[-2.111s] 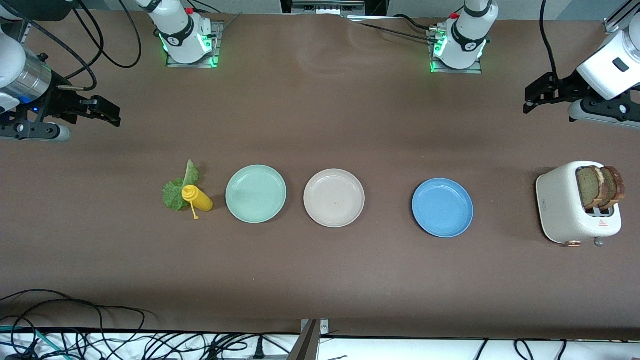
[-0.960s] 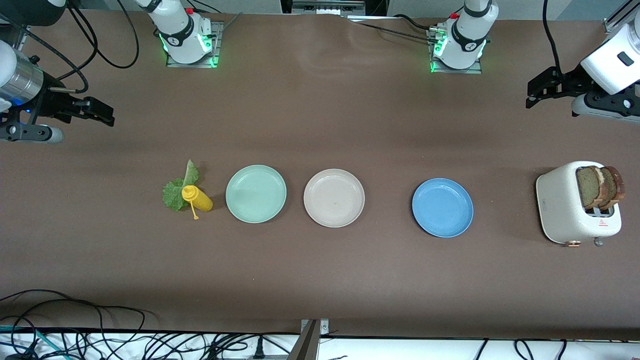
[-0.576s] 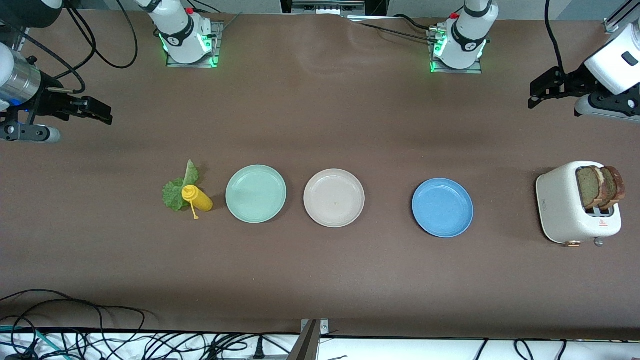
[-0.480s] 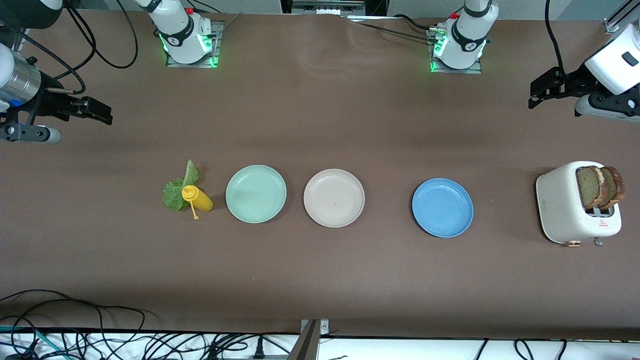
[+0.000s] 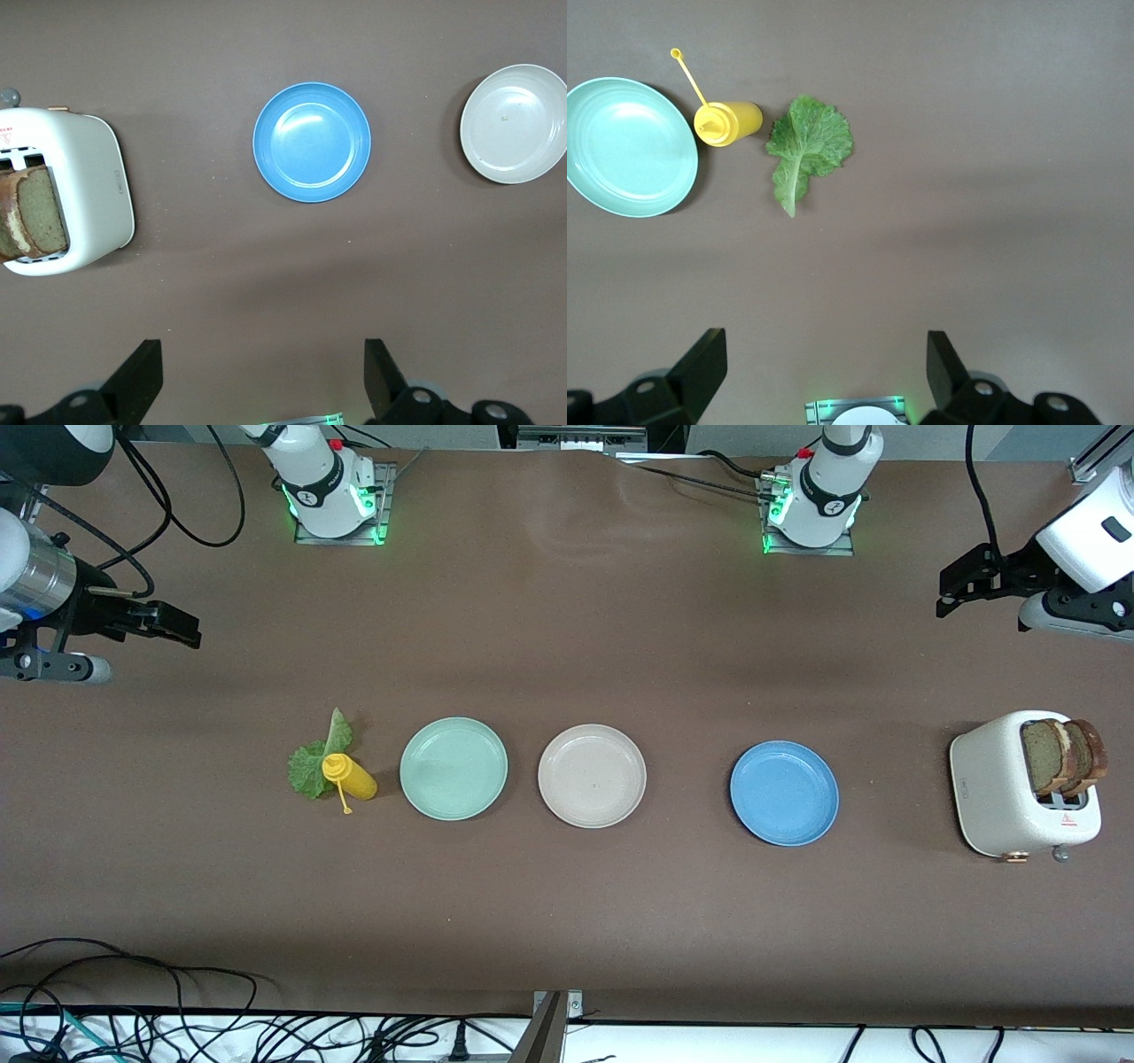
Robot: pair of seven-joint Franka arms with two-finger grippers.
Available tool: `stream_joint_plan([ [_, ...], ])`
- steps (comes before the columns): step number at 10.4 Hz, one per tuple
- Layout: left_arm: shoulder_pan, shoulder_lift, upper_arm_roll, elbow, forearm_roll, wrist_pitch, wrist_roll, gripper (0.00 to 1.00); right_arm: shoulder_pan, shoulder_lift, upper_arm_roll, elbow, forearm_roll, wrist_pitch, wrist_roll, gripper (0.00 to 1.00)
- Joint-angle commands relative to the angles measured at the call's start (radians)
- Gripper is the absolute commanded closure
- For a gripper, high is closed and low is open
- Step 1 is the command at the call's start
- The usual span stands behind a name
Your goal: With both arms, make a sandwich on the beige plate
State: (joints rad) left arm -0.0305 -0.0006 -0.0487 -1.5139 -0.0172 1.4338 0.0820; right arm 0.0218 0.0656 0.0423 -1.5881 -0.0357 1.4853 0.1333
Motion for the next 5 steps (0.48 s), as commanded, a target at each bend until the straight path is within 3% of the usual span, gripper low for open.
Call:
stream_joint_plan([
  [1, -0.005, 0.002, -0.008, 0.023, 0.028, -0.026, -0.010, 0.00, -0.002, -0.006, -0.001, 0.000, -0.009, -0.013, -0.011, 0.00],
  [5, -0.008, 0.002, -0.007, 0.024, 0.028, -0.029, -0.008, 0.00, -0.002, -0.006, -0.001, -0.004, -0.007, -0.013, -0.004, 0.00],
])
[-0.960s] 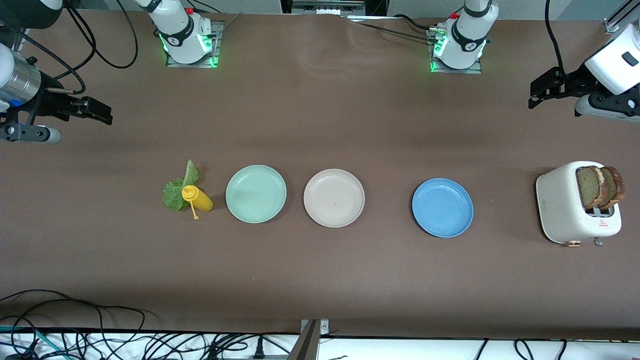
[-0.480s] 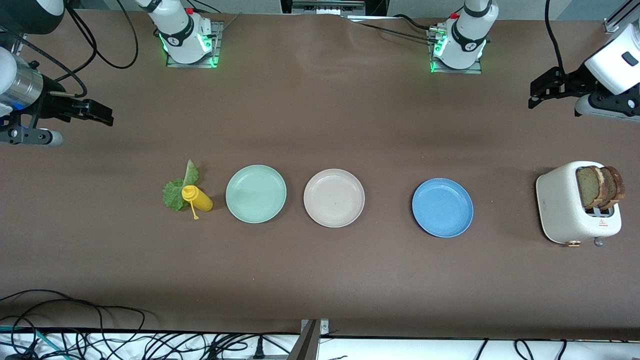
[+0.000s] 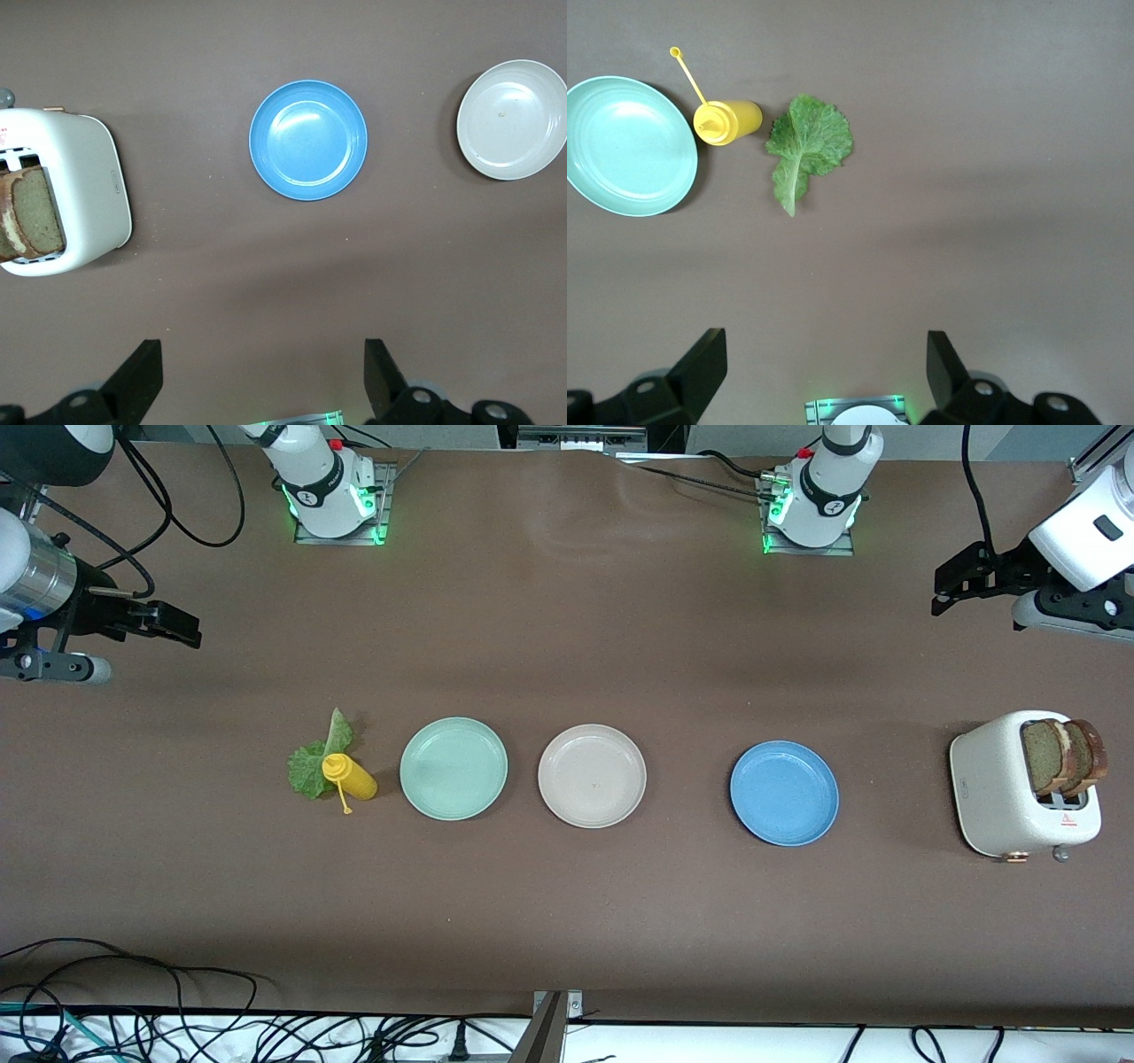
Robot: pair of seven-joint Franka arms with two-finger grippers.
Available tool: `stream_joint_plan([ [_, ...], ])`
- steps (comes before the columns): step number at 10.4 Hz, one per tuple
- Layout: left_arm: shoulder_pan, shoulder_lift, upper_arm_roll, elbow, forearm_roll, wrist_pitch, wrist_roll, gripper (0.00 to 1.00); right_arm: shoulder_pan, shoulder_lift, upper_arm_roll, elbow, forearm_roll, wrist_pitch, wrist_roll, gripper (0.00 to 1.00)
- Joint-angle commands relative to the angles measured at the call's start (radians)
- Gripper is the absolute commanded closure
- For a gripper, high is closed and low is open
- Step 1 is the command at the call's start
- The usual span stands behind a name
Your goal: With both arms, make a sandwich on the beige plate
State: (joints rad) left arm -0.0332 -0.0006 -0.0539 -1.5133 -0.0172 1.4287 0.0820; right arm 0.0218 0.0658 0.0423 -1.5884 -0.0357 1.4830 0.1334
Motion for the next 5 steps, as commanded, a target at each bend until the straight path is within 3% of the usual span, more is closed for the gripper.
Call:
stream_joint_plan([
  [1, -0.005, 0.002, -0.003, 0.024, 0.028, -0.024, -0.008, 0.00, -0.002, -0.006, -0.001, -0.008, -0.007, -0.010, -0.005, 0.00],
  [5, -0.008, 0.004, -0.003, 0.024, 0.028, -0.024, -0.010, 0.00, -0.003, 0.005, -0.010, -0.030, 0.034, 0.002, 0.000, 0.00],
])
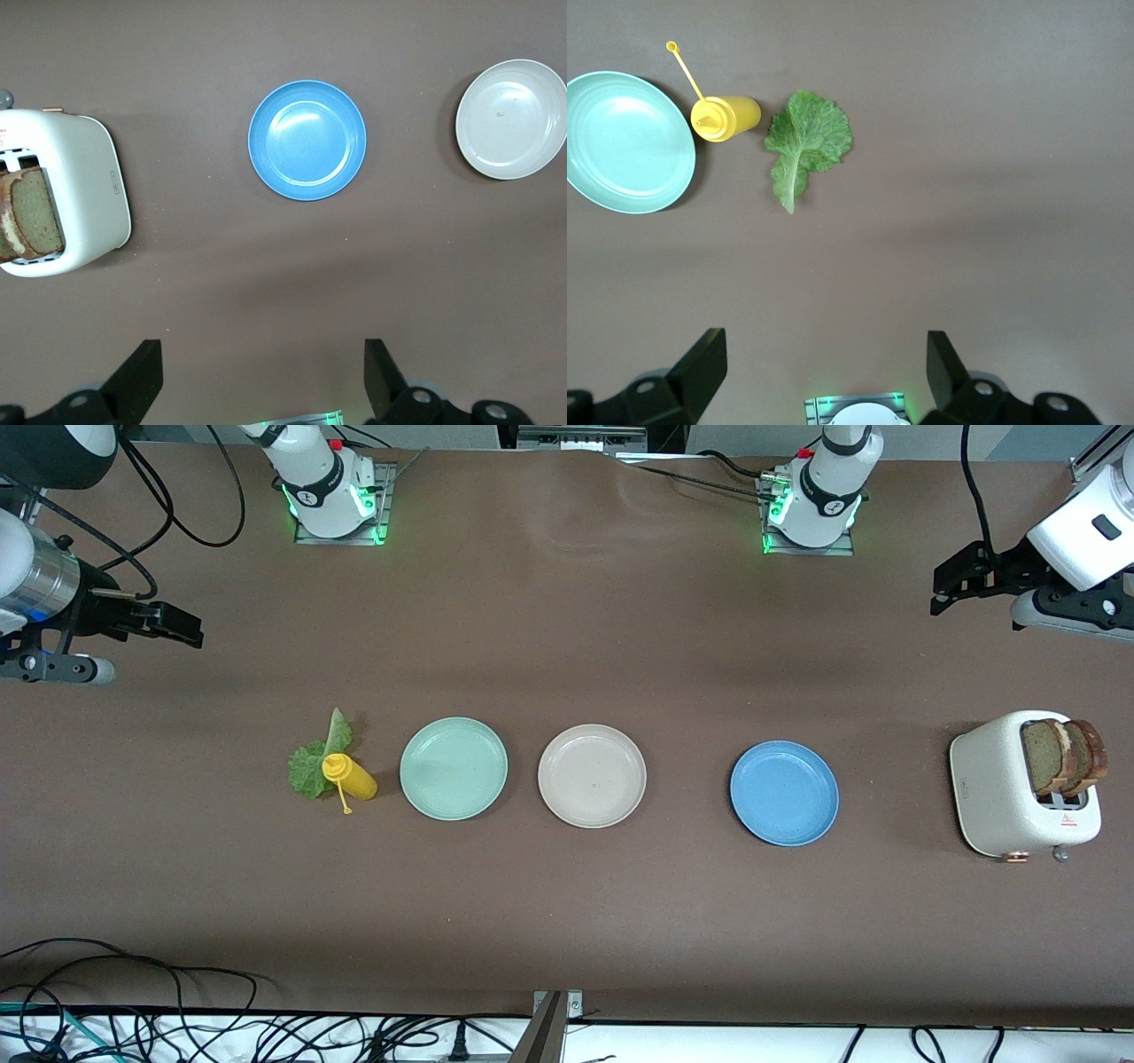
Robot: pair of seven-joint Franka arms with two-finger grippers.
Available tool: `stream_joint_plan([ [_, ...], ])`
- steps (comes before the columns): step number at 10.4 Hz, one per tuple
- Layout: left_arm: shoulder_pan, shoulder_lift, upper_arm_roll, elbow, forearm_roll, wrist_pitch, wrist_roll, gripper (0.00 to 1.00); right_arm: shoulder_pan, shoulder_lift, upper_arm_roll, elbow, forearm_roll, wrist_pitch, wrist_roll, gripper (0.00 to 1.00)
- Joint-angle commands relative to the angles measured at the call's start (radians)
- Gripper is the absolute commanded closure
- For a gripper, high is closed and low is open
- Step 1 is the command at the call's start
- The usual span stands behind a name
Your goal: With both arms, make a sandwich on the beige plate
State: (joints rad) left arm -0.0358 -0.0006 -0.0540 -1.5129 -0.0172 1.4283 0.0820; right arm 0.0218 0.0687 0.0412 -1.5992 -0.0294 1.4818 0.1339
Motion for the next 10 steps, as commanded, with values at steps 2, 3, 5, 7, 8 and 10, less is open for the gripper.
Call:
stream_joint_plan([
  [2, -0.007, 0.002, -0.003, 0.023, 0.028, -0.023, -0.010, 0.00, -0.003, 0.016, -0.026, -0.031, 0.054, 0.021, 0.000, 0.00],
  [3, -0.007, 0.004, -0.003, 0.023, 0.028, -0.023, -0.010, 0.00, -0.003, 0.016, -0.026, -0.056, 0.054, 0.052, 0.000, 0.00],
  [5, -0.007, 0.004, -0.003, 0.023, 0.029, -0.022, -0.008, 0.00, -0.003, 0.014, -0.026, -0.116, 0.055, 0.109, 0.000, 0.00],
  [7, -0.012, 0.014, -0.003, 0.022, 0.028, -0.022, -0.007, 0.00, -0.003, 0.016, -0.026, -0.177, 0.057, 0.171, 0.000, 0.00],
  [8, -0.018, 0.025, -0.004, 0.023, 0.028, -0.022, -0.010, 0.00, -0.003, 0.020, -0.026, -0.206, 0.059, 0.205, 0.001, 0.00],
  [10, -0.021, 0.048, -0.006, 0.023, 0.028, -0.019, -0.010, 0.00, -0.003, 0.022, -0.026, -0.278, 0.078, 0.286, 0.001, 0.00],
])
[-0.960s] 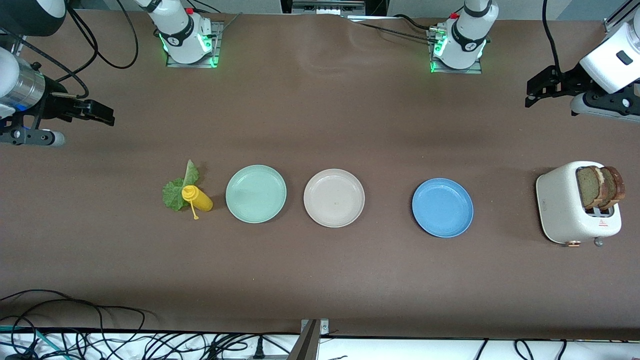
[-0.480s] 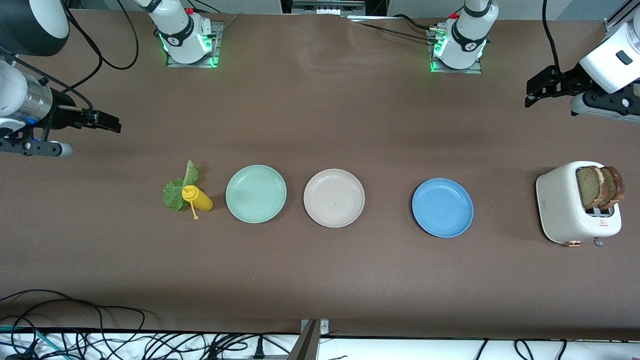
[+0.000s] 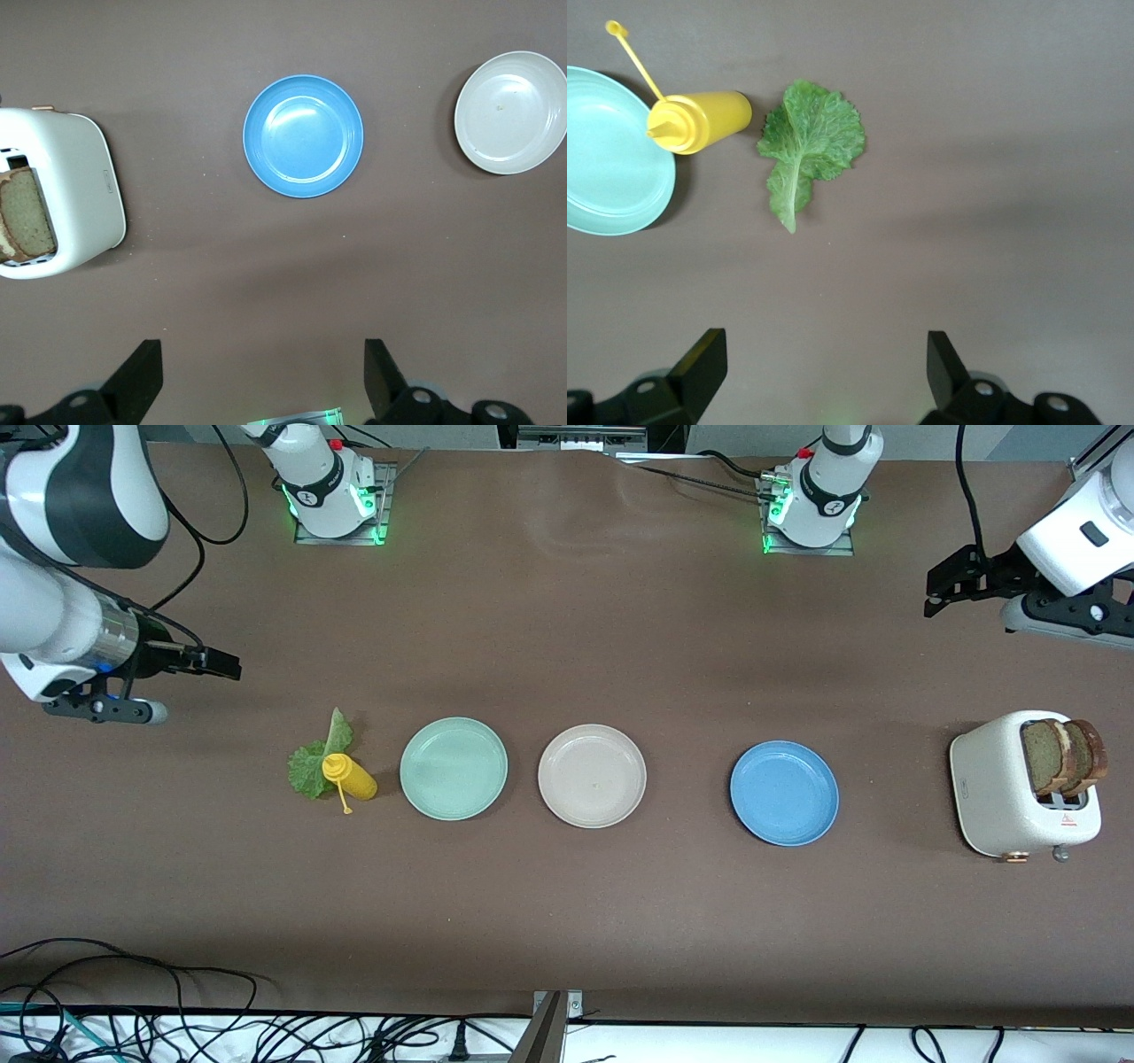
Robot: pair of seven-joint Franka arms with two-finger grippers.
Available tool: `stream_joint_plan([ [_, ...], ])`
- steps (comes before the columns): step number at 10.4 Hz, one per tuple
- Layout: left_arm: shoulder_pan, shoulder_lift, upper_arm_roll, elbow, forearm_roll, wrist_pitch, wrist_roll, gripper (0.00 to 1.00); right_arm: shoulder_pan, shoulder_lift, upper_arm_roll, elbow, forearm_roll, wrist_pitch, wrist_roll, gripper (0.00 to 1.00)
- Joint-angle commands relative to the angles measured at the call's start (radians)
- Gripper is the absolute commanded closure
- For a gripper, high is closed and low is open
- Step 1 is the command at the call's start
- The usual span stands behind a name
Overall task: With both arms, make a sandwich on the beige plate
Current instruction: 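Reach the right gripper to the lettuce while the left gripper reaches the toaster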
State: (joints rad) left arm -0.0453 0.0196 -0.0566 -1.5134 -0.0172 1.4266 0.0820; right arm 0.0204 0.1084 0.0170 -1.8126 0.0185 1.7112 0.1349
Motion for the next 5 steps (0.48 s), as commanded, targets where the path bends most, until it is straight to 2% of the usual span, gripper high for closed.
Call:
stream_joint_plan([
  [1, -0.013, 0.040, -0.003, 0.024, 0.028, -0.011, -0.011, 0.00, -0.002, -0.012, -0.002, -0.094, 0.076, 0.086, 0.000, 0.00],
  [5, -0.005, 0.091, 0.001, 0.052, 0.029, 0.000, -0.004, 0.00, -0.002, 0.037, -0.003, -0.157, 0.097, 0.180, 0.000, 0.00],
])
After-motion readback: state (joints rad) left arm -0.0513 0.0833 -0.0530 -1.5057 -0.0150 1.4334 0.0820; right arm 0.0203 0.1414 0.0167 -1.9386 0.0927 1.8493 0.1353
